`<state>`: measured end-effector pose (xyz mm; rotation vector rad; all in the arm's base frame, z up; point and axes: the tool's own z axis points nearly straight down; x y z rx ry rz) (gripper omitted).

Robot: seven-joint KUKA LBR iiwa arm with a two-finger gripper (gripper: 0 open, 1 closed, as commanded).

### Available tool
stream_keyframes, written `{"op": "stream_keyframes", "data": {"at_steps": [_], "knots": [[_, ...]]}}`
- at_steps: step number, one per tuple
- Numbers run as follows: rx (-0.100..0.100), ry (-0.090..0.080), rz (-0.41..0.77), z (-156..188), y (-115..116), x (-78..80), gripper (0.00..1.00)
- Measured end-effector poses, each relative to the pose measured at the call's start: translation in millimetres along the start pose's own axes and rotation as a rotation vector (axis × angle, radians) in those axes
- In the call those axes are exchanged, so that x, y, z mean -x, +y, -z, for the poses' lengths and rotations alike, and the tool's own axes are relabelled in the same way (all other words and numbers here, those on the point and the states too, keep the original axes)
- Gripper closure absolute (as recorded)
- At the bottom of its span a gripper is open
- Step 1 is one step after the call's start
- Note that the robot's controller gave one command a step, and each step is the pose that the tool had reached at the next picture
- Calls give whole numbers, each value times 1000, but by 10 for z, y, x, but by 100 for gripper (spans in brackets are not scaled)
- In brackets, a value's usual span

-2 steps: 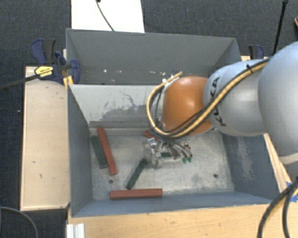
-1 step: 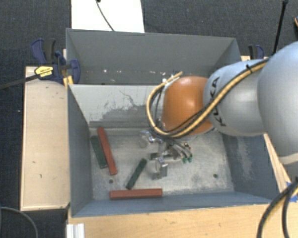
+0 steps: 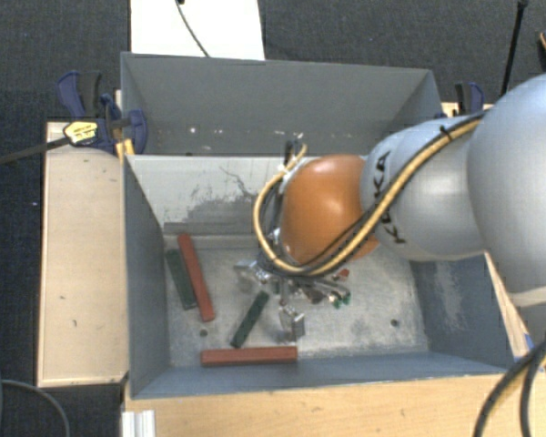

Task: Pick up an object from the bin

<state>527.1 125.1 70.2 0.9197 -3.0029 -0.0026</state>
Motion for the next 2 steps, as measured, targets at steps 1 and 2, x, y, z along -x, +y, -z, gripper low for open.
{"op": "stream_keyframes", "data": {"at_steps": [1,2], "knots": [[-1,0,-9,2,-13,-1,100],[-6,-11,-89,1590,-269,24,100]]}}
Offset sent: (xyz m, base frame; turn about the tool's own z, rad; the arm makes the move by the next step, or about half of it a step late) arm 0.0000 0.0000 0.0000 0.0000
